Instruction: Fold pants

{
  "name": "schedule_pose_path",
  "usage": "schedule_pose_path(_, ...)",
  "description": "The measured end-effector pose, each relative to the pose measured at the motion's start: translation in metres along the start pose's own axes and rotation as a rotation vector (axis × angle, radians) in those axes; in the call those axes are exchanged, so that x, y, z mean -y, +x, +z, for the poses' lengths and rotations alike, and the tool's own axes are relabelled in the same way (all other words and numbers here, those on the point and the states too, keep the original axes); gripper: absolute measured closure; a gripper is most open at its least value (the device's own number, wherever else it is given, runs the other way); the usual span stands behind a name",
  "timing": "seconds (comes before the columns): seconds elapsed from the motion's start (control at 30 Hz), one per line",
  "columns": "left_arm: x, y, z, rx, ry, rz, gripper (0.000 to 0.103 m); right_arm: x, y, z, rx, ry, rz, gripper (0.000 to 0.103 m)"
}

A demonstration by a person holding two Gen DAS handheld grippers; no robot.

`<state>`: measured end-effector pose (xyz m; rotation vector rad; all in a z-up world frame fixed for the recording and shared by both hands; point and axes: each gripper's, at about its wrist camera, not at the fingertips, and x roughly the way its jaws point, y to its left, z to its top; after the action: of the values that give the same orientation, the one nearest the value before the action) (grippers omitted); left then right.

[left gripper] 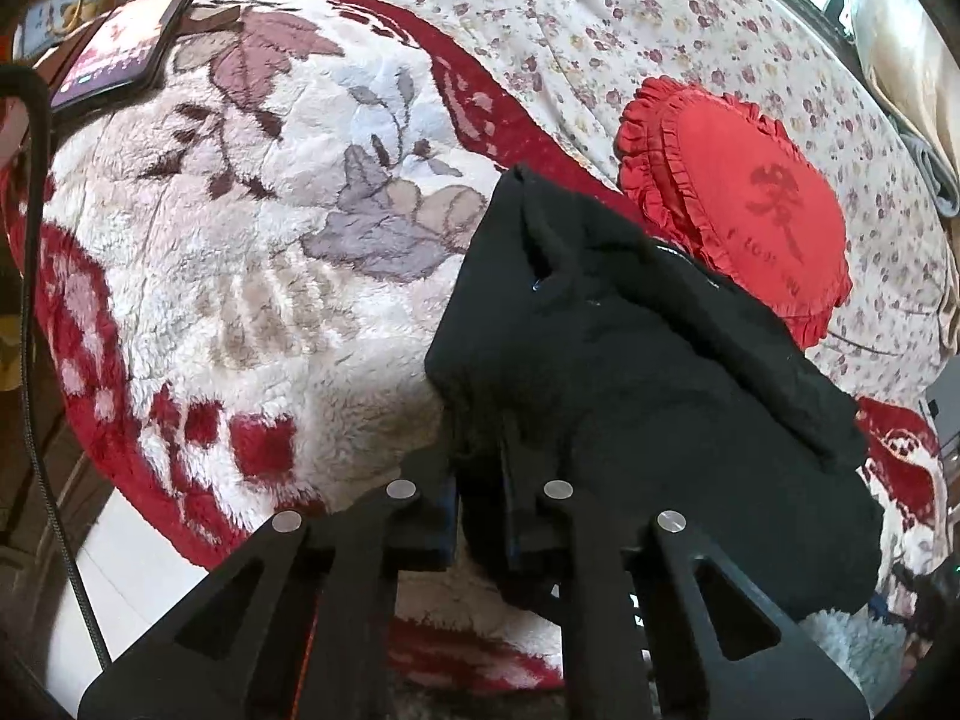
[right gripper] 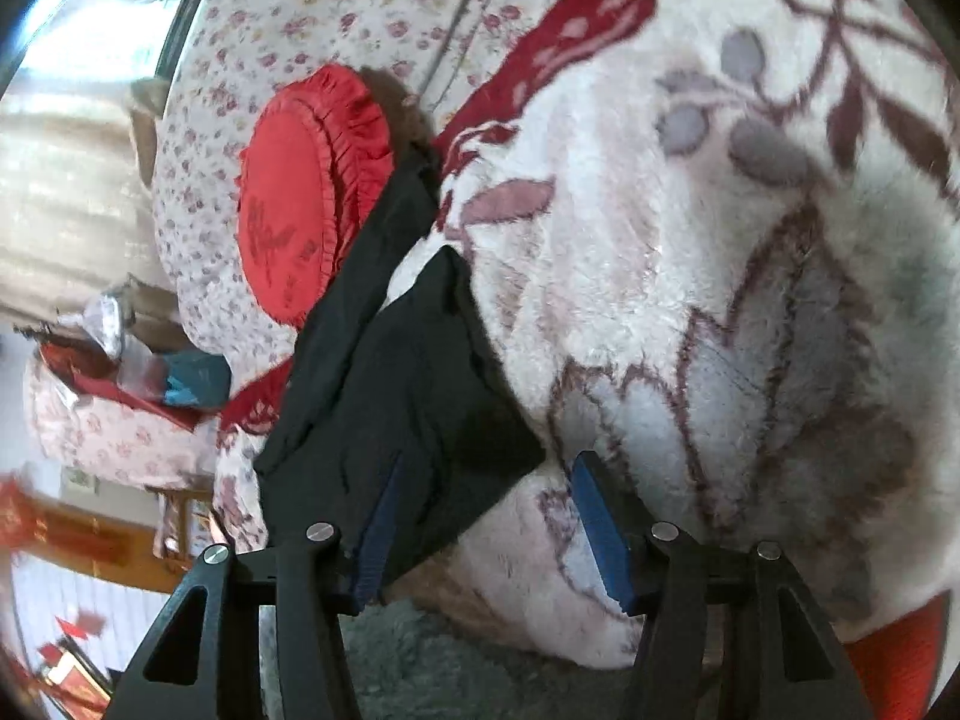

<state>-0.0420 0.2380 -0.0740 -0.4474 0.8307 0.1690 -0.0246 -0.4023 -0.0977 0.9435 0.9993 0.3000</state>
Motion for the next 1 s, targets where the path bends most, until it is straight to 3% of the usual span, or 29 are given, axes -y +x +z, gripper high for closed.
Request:
schedule_pose_path(0.07,-0.001,0.002,0.001,-0.010,-0.002,-0.009,0.094,0.000,0.001,0.003,0.015,-0.010,0.019,0.052)
schedule_pose_path(0.2,-0.008,0.006,0.001,-0.021,-0.023,-0.030,0.092,0.001,0.002,0.002,-0.002,-0.042,0.073,0.073)
schedule_pose_path(0.3,-0.011,0.007,0.000,-0.024,-0.034,-0.046,0.090,0.003,0.004,-0.002,-0.023,-0.063,0.126,0.079)
schedule_pose_path(0.43,-0.011,0.008,-0.002,-0.032,-0.035,-0.062,0.082,0.007,0.008,-0.004,-0.019,-0.070,0.103,0.080)
schedule_pose_path(0.6,-0.017,0.008,-0.006,-0.027,-0.065,-0.145,0.061,0.002,0.010,-0.005,0.000,-0.096,0.063,0.081)
schedule_pose_path(0.77,-0.018,0.007,-0.008,-0.003,-0.038,-0.179,0.060,-0.003,0.013,-0.005,0.002,-0.116,0.031,0.081)
schedule_pose_path(0.83,-0.020,0.008,-0.007,0.002,-0.046,-0.177,0.064,-0.006,0.012,-0.005,0.006,-0.142,0.006,0.084)
schedule_pose_path(0.9,-0.021,0.007,-0.005,0.012,-0.044,-0.150,0.088,-0.012,0.012,-0.007,0.016,-0.185,-0.035,0.090)
schedule_pose_path(1.0,-0.022,0.000,-0.005,0.036,-0.043,-0.155,0.095,-0.024,0.006,-0.008,0.057,-0.241,-0.067,0.095)
